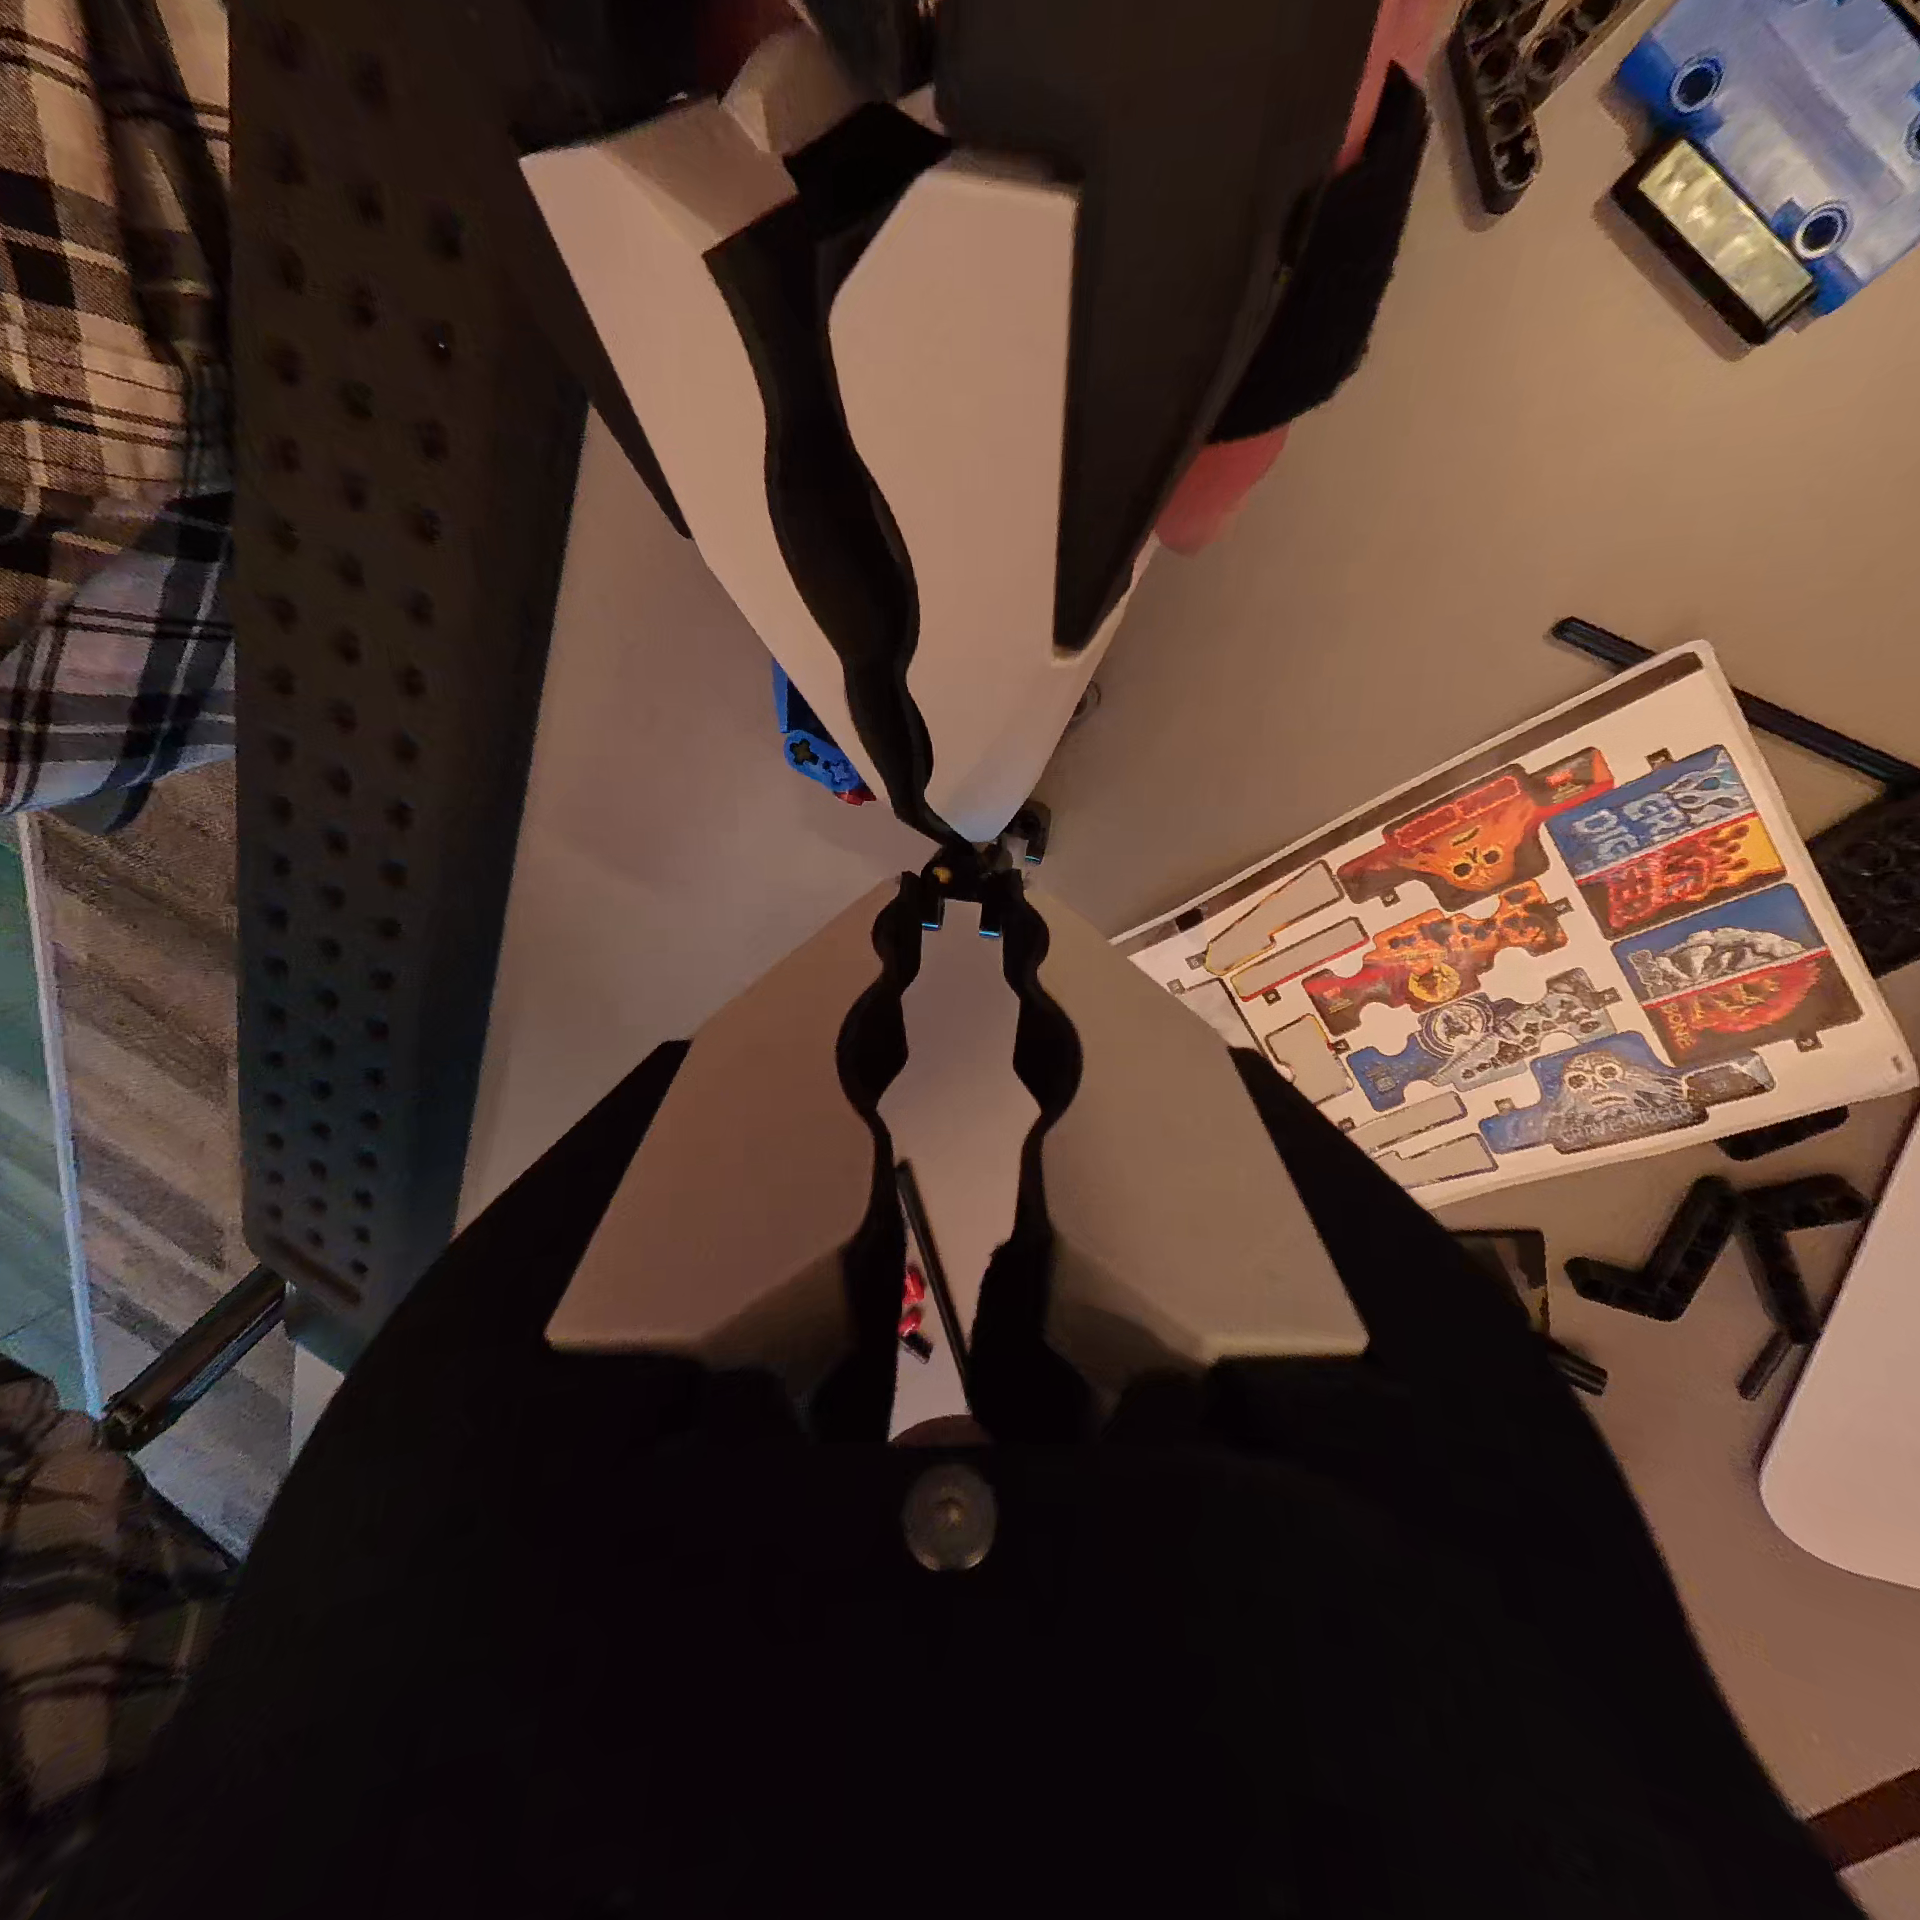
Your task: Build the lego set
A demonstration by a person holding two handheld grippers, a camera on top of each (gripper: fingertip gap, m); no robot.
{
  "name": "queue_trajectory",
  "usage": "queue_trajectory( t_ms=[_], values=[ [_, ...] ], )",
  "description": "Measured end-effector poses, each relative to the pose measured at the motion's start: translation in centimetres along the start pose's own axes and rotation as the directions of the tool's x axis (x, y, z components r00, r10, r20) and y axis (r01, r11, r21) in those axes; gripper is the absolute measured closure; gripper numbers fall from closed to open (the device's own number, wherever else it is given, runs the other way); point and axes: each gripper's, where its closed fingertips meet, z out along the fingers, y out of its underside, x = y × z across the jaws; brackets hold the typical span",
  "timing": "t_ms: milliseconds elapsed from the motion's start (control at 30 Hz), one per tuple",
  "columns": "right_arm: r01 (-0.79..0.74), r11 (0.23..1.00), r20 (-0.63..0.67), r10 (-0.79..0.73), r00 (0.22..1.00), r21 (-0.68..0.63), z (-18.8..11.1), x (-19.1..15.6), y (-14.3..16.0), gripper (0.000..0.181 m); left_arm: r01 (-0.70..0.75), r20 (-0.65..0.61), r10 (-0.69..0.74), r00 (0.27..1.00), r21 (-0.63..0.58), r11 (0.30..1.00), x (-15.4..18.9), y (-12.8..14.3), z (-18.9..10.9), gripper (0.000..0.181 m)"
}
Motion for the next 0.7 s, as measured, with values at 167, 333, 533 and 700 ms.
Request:
queue_trajectory(
  t_ms=[167, 333, 533, 700],
  values=[
    [-0.021, 0.999, -0.072, 0.024, 0.997, 0.039, 0.3, 0.0, 0.1, 0.168, -0.025, 0.014, 0.025, 1.000, -0.017, 1.000, 0.1, 0.1, 0.0, 0.181],
    [-0.027, 0.990, -0.212, 0.057, 0.976, 0.141, 0.3, 0.2, 0.0, 0.168, -0.015, 0.015, 0.015, 1.000, 0.005, 1.000, 0.0, -0.1, 0.0, 0.181],
    [-0.033, 0.958, -0.273, 0.114, 0.955, 0.285, -0.1, 0.1, -0.1, 0.153, -0.023, 0.025, 0.023, 0.999, 0.008, 1.000, -0.1, -0.2, 0.0, 0.181],
    [-0.036, 0.921, -0.324, 0.172, 0.930, 0.387, -1.3, -0.7, 0.7, 0.152, -0.019, 0.024, 0.018, 1.000, 0.053, 0.998, -0.2, -0.6, -0.5, 0.176]
  ],
)
